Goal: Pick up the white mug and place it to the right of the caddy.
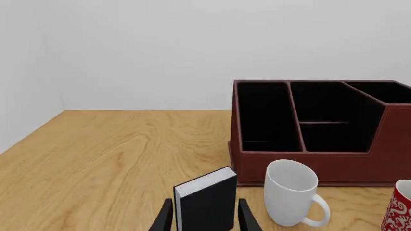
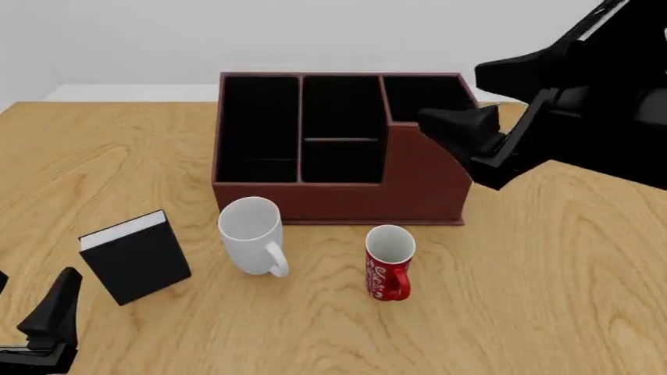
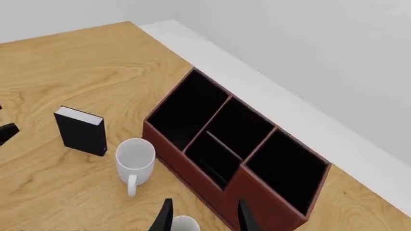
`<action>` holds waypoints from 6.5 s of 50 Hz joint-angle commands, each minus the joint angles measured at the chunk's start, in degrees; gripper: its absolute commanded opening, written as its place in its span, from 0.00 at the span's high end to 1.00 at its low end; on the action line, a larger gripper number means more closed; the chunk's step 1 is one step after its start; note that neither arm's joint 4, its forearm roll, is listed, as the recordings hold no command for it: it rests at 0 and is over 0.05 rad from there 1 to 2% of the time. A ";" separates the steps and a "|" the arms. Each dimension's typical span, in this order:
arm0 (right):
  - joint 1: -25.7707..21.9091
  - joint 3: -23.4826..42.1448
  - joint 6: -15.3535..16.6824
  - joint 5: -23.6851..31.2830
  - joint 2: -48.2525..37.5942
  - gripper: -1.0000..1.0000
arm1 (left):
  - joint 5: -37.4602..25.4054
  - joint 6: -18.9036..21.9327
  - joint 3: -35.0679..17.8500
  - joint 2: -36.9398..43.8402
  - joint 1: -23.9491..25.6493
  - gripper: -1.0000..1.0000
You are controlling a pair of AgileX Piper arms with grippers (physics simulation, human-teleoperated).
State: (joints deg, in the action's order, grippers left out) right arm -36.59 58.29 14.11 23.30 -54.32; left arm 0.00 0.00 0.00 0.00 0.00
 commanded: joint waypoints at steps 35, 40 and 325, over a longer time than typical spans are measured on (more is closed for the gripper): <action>-8.01 6.90 -7.63 -3.19 -20.93 0.00 | 0.00 0.00 0.00 0.00 0.00 0.00; -8.17 7.25 -8.22 -3.48 -22.41 0.00 | 0.00 0.00 0.00 0.00 0.00 0.00; -13.80 17.39 -6.99 1.10 -30.41 1.00 | 0.00 0.00 0.00 0.00 0.00 0.00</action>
State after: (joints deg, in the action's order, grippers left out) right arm -50.97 74.79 5.52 23.44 -88.78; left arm 0.00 0.00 0.00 0.00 0.00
